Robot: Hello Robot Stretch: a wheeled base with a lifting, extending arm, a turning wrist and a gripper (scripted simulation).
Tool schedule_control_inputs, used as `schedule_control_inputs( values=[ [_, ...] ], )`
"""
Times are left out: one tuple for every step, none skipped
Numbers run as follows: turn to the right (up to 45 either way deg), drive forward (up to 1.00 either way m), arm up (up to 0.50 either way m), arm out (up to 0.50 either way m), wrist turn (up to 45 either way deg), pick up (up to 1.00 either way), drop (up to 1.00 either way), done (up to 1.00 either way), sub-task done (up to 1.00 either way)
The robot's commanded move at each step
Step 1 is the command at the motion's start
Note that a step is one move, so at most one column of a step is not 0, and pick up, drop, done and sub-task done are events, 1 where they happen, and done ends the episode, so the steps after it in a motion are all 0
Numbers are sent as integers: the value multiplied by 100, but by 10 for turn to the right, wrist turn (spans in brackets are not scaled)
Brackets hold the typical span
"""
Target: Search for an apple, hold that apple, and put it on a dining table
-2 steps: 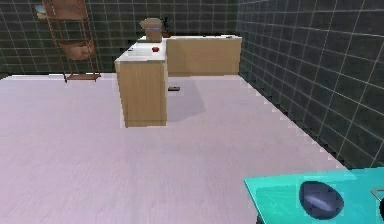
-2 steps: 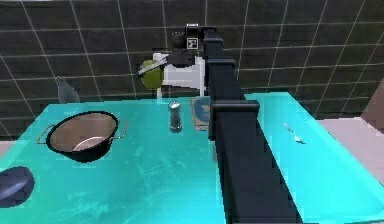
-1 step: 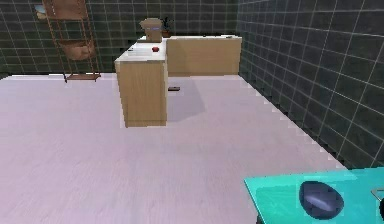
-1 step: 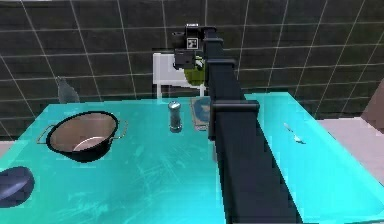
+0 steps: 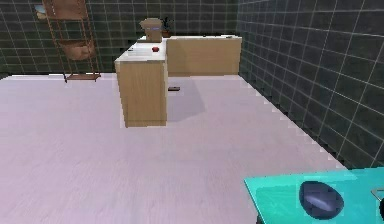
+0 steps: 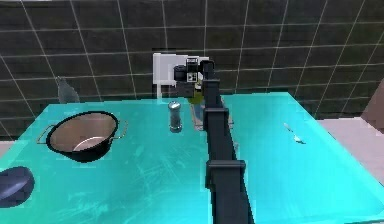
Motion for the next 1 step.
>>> schedule_control_inputs(
  values=[
    [0,0,-32,0,0,0,0,0,0]
  ],
)
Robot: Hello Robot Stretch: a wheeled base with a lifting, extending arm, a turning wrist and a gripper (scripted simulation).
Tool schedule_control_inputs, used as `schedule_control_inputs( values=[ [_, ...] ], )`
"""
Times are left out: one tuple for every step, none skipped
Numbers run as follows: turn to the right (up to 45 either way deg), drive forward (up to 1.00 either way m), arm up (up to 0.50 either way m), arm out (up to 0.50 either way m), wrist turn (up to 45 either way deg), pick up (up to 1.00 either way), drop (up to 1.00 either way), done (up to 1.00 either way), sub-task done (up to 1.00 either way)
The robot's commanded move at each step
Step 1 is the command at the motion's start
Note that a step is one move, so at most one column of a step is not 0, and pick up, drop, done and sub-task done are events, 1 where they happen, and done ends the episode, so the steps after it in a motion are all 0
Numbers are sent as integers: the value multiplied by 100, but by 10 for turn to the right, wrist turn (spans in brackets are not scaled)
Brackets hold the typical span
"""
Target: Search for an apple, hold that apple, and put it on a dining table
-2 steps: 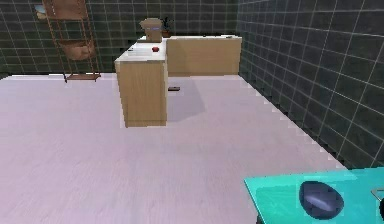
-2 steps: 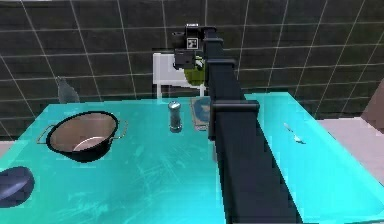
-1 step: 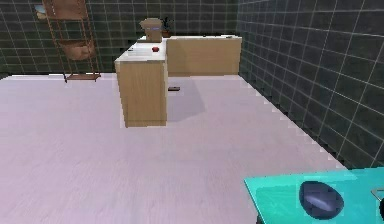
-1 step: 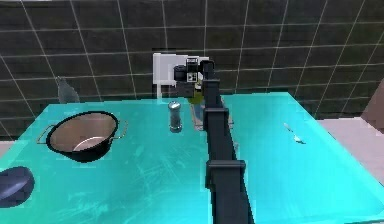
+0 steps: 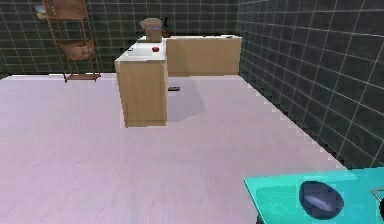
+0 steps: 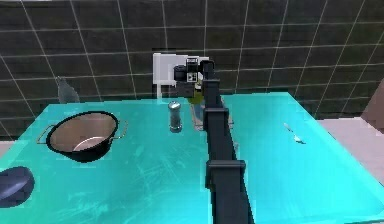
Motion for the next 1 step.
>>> schedule_control_inputs(
  values=[
    [0,0,0,0,0,0,100,0,0]
  ],
)
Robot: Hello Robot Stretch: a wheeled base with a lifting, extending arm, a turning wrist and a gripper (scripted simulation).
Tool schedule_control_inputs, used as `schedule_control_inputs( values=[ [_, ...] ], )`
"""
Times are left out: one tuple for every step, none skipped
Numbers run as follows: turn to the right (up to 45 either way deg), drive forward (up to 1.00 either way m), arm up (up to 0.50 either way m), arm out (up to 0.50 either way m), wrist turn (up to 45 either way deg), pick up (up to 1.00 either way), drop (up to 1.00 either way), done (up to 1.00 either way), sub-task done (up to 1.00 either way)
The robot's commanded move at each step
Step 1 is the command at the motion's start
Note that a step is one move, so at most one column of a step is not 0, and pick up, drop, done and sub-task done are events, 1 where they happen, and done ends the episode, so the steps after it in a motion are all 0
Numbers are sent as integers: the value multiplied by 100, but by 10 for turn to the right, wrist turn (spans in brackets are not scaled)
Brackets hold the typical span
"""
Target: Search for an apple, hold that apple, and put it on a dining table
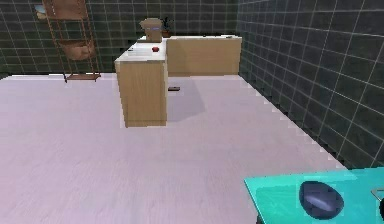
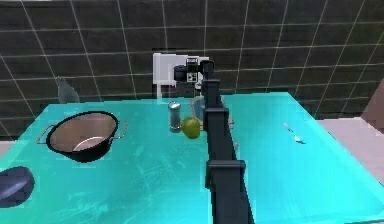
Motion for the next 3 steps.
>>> schedule_control_inputs(
  values=[
    [0,0,10,0,0,0,0,0,0],
    [0,0,0,-8,0,0,0,0,0],
    [0,0,0,0,0,0,0,100,0]
  ],
)
